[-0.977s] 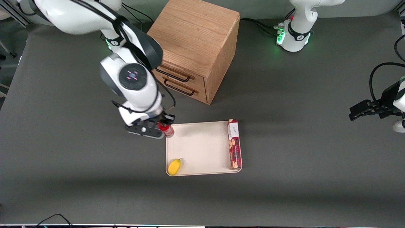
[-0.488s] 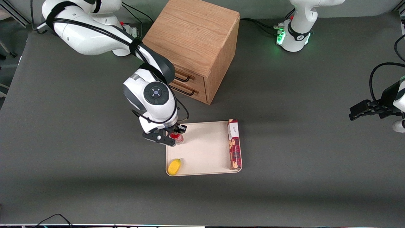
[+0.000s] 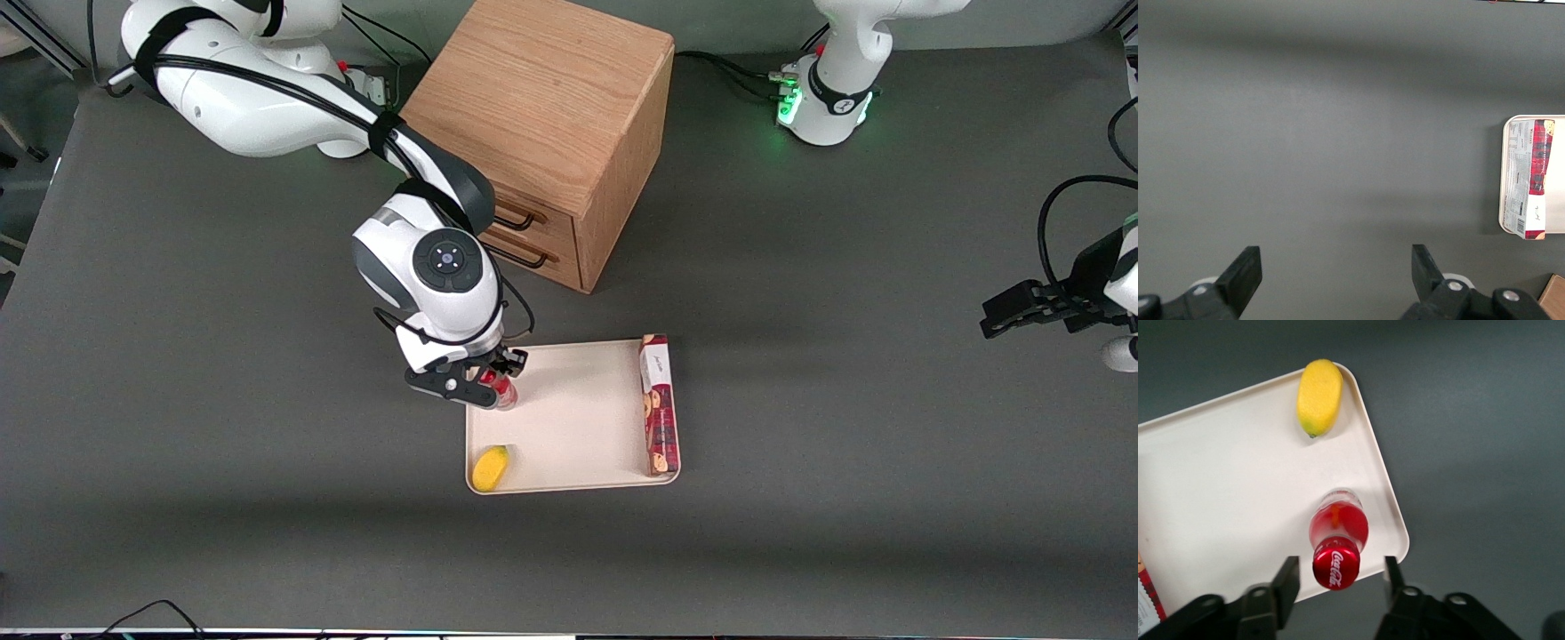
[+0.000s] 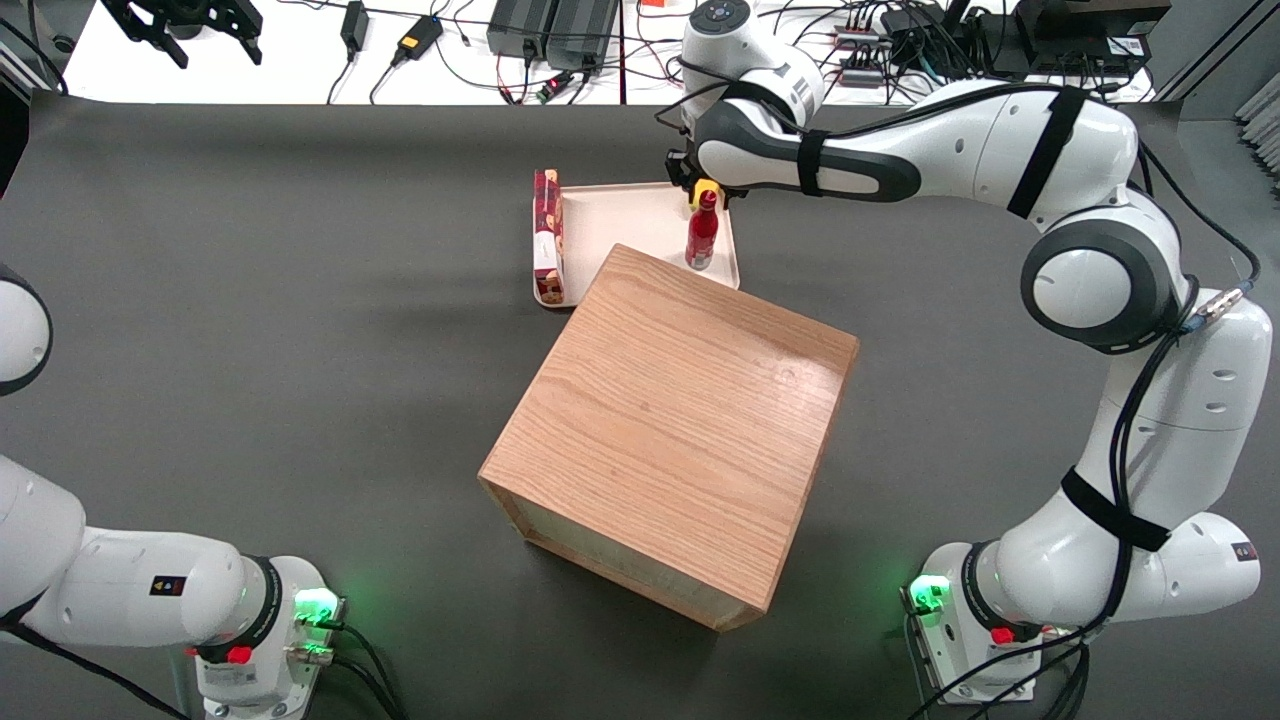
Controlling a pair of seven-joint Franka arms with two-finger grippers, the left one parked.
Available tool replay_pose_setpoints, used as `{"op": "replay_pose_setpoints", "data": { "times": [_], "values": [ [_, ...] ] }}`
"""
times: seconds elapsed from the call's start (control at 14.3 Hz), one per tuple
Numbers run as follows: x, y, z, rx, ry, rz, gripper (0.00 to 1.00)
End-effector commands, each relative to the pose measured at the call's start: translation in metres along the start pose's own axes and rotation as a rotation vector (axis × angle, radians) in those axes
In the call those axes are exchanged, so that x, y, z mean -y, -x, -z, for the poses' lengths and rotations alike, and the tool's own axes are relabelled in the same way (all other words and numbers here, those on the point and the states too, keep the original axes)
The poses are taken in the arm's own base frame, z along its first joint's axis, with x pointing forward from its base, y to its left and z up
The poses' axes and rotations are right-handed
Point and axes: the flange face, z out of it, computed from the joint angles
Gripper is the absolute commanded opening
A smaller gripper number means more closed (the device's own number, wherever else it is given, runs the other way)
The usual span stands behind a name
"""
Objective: Place coke bottle on tray
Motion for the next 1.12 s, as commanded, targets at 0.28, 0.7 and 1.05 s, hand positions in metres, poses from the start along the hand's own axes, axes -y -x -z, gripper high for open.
{"op": "replay_pose_setpoints", "data": {
  "times": [0.28, 0.7, 1.05],
  "values": [
    [-0.05, 0.003, 0.154, -0.093, 0.083, 0.112, 0.91],
    [-0.231, -0.016, 0.289, 0.077, 0.066, 0.28, 0.96],
    [-0.349, -0.046, 0.255, 0.149, 0.038, 0.306, 1.0]
  ]
}}
